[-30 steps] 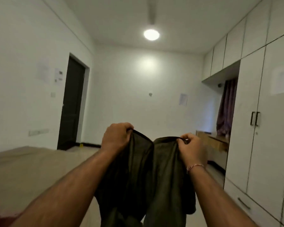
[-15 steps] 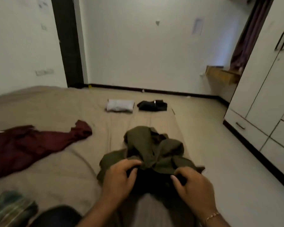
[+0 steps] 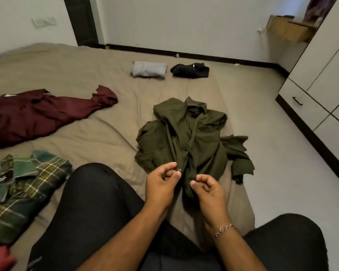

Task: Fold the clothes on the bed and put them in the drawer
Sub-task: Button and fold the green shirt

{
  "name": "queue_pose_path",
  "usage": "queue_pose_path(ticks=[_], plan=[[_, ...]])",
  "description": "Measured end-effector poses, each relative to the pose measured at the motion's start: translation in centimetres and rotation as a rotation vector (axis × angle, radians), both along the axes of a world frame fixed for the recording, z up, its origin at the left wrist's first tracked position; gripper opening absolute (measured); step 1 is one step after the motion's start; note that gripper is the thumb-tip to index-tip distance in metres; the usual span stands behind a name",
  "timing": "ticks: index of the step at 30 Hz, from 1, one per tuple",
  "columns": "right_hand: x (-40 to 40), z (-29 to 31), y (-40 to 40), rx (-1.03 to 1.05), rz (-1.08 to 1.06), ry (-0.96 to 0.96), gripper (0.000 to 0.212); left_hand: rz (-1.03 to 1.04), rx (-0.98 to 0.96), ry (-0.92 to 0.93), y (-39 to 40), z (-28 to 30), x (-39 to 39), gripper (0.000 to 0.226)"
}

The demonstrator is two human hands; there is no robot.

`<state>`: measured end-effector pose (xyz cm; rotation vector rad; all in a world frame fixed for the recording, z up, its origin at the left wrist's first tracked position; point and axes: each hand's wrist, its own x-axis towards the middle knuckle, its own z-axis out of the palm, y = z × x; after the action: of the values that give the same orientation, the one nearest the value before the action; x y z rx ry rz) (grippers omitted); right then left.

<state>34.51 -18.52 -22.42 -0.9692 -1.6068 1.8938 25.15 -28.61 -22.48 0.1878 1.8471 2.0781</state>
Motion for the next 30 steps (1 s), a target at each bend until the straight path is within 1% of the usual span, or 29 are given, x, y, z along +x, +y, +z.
queue_pose_path(ticks=[2,6,9,13,17,20,22,24,26,27,30], plan=[[-0.1,-0.3,0.1,0.029,-0.006,-0.016,0.011,-0.007,0.03,-0.048,0.1,0.0,-0.1,0.021],[-0.2,-0.2,0.1,0.024,-0.017,0.007,0.009,-0.054,0.0,-0.056,0.2,-0.3,0.1,0.014],[-0.4,-0.4,0.3,0.072,-0.011,-0.001,0.007,-0.085,-0.025,-0.075,0.2,-0.6,0.0,0.013],[-0.6,-0.7,0.2,0.055,-0.014,-0.006,0.008,-0.129,-0.022,-0.147,0.2,-0.8,-0.2,0.013],[-1.1,-1.4,0.4,0.076,-0.006,-0.004,0.013,-0.154,0.009,-0.17,0.3,-0.4,-0.1,0.012],[-1.7,-2.0,0.6,0.099,-0.005,-0.017,0.012,-0.171,0.027,-0.208,0.5,-0.4,-0.1,0.018],[-1.8,-2.4,0.8,0.079,-0.009,0.006,0.012,-0.169,0.087,-0.291,0.7,-0.5,-0.2,0.022],[-1.8,-2.7,0.8,0.054,0.0,0.033,0.011,-0.165,0.142,-0.355,0.7,-0.5,-0.3,0.015],[-1.7,-2.7,0.7,0.012,0.005,0.065,0.01,-0.181,0.168,-0.377,0.6,-0.5,-0.2,0.003],[-1.6,-2.6,0.6,-0.013,0.01,0.083,0.009,-0.188,0.177,-0.379,0.6,-0.5,-0.2,0.001],[-1.4,-2.3,0.7,-0.041,0.042,0.119,0.01,-0.166,0.186,-0.376,0.7,-0.4,-0.2,0.008]])
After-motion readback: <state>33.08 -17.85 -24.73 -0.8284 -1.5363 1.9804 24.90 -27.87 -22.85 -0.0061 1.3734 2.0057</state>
